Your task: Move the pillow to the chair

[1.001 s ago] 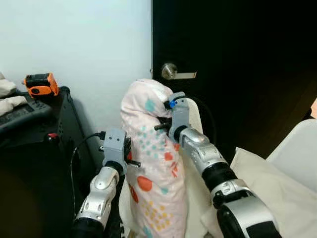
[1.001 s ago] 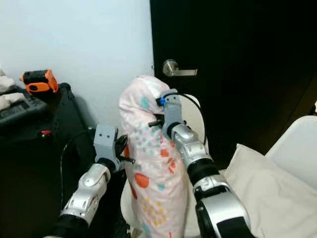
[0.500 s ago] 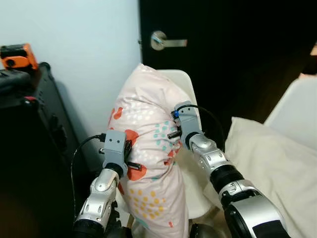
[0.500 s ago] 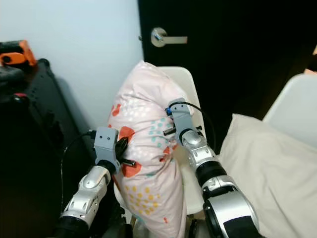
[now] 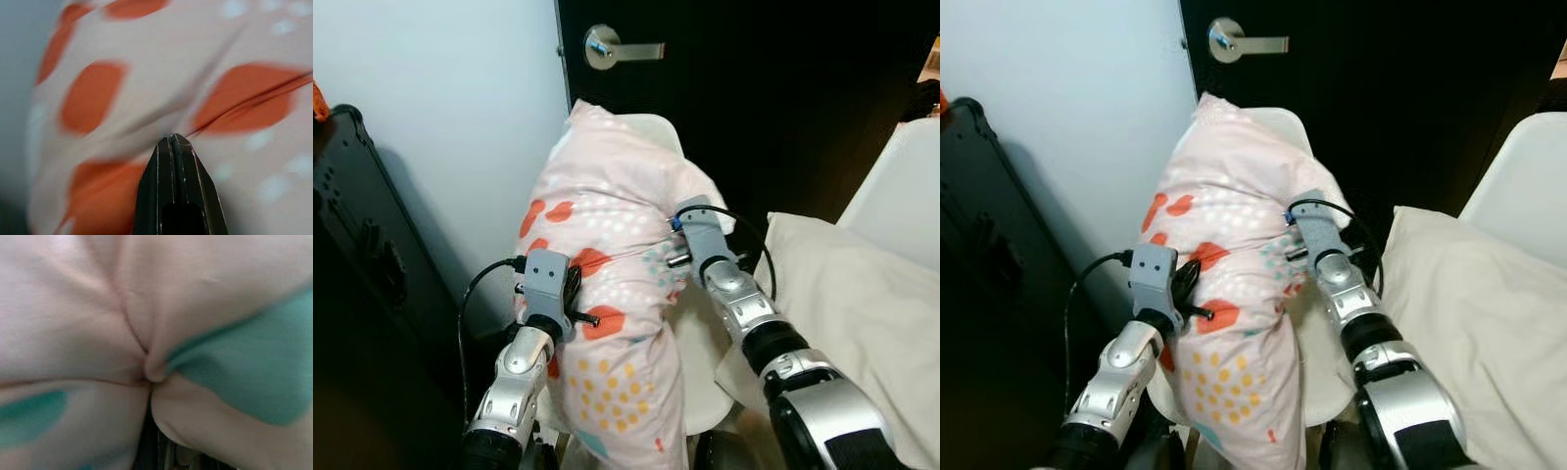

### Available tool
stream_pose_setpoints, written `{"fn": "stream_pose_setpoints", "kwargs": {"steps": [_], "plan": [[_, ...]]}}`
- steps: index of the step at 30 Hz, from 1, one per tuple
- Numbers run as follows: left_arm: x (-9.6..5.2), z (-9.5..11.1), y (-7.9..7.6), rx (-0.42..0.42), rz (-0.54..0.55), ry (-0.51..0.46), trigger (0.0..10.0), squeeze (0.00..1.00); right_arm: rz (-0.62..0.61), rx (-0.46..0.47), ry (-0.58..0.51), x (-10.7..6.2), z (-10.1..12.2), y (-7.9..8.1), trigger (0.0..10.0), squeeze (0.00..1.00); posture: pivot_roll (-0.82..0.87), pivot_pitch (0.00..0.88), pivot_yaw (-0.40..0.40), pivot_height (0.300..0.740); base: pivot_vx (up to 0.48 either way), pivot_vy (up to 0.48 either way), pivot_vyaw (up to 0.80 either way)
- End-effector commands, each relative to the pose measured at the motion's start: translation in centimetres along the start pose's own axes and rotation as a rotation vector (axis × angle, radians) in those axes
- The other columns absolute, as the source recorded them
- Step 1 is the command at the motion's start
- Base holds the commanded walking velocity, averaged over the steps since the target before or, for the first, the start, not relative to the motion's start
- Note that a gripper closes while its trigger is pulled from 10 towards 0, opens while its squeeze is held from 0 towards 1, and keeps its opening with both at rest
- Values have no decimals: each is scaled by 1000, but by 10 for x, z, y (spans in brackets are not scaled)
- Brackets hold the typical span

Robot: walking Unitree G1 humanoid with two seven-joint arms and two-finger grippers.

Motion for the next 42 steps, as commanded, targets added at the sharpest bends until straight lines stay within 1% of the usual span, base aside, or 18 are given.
{"fn": "stream_pose_setpoints", "kwargs": {"steps": [1,2,7,10,17,23,24,25,26,28,29,31,33,35,38,40,41,42], "plan": [[-6,-19,4,5,7,74,10000,0,-26,-60,70,-1,-19,-6,10000,0,141,0,15,495,0,0,0],[-5,-19,4,3,8,74,10000,0,-72,-141,101,-2,-28,-24,10000,0,138,0,20,485,0,0,0],[-5,-18,0,1,-4,73,10000,0,-107,-216,154,-4,-41,-45,10000,0,137,0,19,465,0,0,0],[-5,-18,0,1,-6,73,10000,0,-54,-210,172,-4,-46,-39,10000,0,132,0,21,455,0,0,0],[-4,-18,-1,-1,-9,74,10000,0,135,-256,214,-7,-57,0,10000,0,133,0,19,430,0,0,0],[-3,-18,-1,-6,-6,74,10000,0,175,-322,223,-9,-60,6,10000,0,142,0,19,420,0,0,0],[-4,-19,-1,-38,-2,78,10000,0,169,-343,220,-8,-59,4,10000,0,140,0,16,415,0,0,0],[-6,-27,2,-192,27,105,10000,0,151,-354,210,-7,-55,-2,10000,0,136,0,21,410,0,0,0],[-6,-27,2,-192,27,105,10000,0,151,-354,210,-7,-55,-2,10000,0,136,0,21,410,0,0,0],[-18,-54,9,-601,119,184,10000,0,119,-347,190,-4,-48,-13,10000,0,129,0,18,400,0,0,0],[-18,-54,9,-601,119,184,10000,0,119,-347,190,-4,-48,-13,10000,0,129,0,18,400,0,0,0],[-30,-70,13,-904,201,207,10000,0,113,-343,180,-4,-44,-17,10000,0,128,0,18,391,0,0,0],[-30,-70,13,-904,201,207,10000,0,113,-343,180,-4,-44,-17,10000,0,128,0,18,391,0,0,0],[-45,-76,12,-1164,211,190,10000,0,119,-331,171,-4,-42,-17,10000,0,136,0,15,377,0,0,0],[-49,-78,11,-1175,216,201,10000,0,122,-325,170,-3,-41,-16,10000,0,135,0,17,373,0,0,0],[-54,-85,15,-1103,242,234,10000,0,124,-324,162,-3,-39,-14,10000,0,133,0,12,364,0,0,0],[-54,-83,16,-1093,232,218,10000,204,128,-322,157,-3,-37,-13,10000,0,130,0,10,360,0,0,0],[-52,-77,15,-1102,197,183,10000,1000,132,-322,155,-3,-37,-11,10000,0,129,0,10,356,0,0,0]]}}
Point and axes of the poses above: a point about 5 cm out from each wrist's last joint towards the gripper, its own x axis pointing out of the wrist towards the gripper, its own z axis along the axis of the wrist's last joint, y = z × x, the point moved 6 cm from there along x, pointing out of the wrist towards the gripper, and after that the axes turned 9 degrees about x, right-handed, at the moved point
